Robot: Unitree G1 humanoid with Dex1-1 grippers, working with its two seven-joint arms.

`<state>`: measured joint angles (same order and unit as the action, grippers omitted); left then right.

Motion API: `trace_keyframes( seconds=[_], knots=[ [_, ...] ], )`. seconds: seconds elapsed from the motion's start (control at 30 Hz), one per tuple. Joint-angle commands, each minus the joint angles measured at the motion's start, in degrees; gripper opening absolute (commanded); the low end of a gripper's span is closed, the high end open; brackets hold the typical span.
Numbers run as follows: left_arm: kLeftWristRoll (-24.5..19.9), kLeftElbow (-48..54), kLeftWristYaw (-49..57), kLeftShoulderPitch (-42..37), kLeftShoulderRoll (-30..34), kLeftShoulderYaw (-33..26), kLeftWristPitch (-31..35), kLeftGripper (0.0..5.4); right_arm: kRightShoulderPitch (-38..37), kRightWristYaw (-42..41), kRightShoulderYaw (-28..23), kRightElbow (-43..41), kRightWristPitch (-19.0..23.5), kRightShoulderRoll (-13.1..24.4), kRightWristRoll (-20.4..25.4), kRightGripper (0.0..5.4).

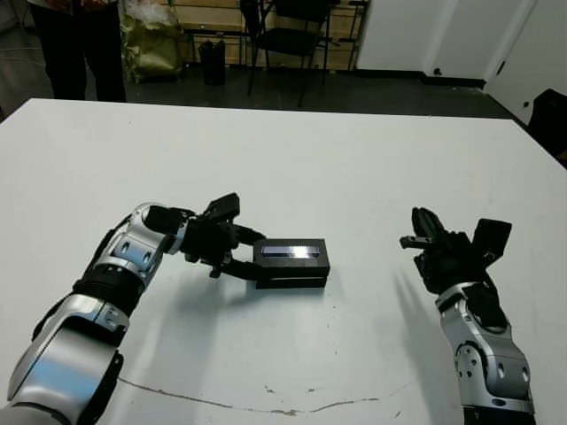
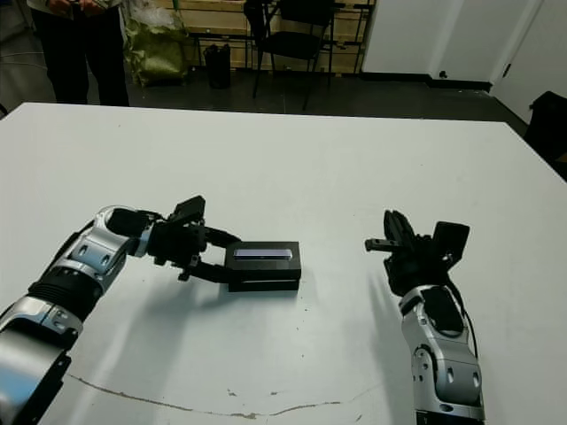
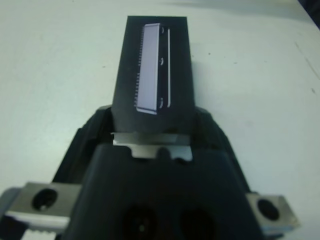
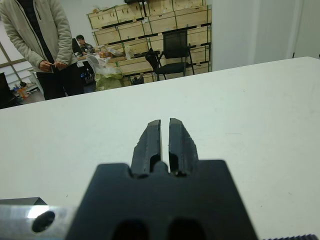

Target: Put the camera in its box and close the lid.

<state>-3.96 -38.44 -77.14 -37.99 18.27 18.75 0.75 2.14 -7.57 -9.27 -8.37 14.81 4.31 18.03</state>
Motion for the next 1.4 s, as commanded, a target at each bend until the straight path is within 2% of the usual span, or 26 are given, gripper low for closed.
trace_keyframes(
  seconds=[0.03, 0.23, 0.57, 0.7, 0.87, 1.03, 1.2, 1.3, 1.4],
  knots=[
    [1.8, -0.1, -0.4, 1.7, 1.7, 1.0, 1.5, 2.57, -0.1, 0.7, -0.3, 0.3, 2.6, 0.2, 0.3, 0.0],
    [1.5, 0.1, -1.1, 2.0, 2.3, 1.1, 2.2, 2.57, -0.2, 1.4, 0.0, -0.5, 3.1, 0.2, -0.5, 0.0],
    [1.2, 1.1, -1.5, 2.7, 2.8, 1.4, 2.6, 2.57, -0.4, 0.9, -0.2, -0.4, 2.8, 0.1, 0.6, 0.0],
    [1.5, 2.3, -0.9, 3.3, 3.0, 1.8, 2.1, 2.57, -0.4, -0.1, -0.6, 1.4, 0.8, -0.1, 0.9, 0.0],
    [0.7, 1.9, -0.9, 3.7, 2.2, 1.5, 1.2, 2.57, -0.7, 0.9, -0.2, -0.6, 2.5, 0.0, 0.3, 0.0],
    [0.5, 1.4, -0.5, 3.8, 1.5, 1.6, 0.3, 2.57, -0.5, -0.3, -0.9, 1.8, 0.1, -0.1, 0.8, 0.0],
    [0.5, 1.5, 0.6, 4.6, 1.1, 1.6, -2.5, 2.57, -0.9, 2.1, 0.0, -1.8, 3.7, 0.0, -0.2, 0.0],
    [0.5, 1.8, 1.1, 4.8, 1.2, 1.6, -2.3, 2.57, -0.8, 0.4, -0.6, 0.5, 1.3, -0.2, 0.8, 0.0],
    [0.0, 1.6, 1.3, 5.3, 1.0, 1.3, -2.4, 2.57, -0.7, 0.6, -0.6, 0.7, 1.4, -0.2, 0.6, 0.0]
  ],
)
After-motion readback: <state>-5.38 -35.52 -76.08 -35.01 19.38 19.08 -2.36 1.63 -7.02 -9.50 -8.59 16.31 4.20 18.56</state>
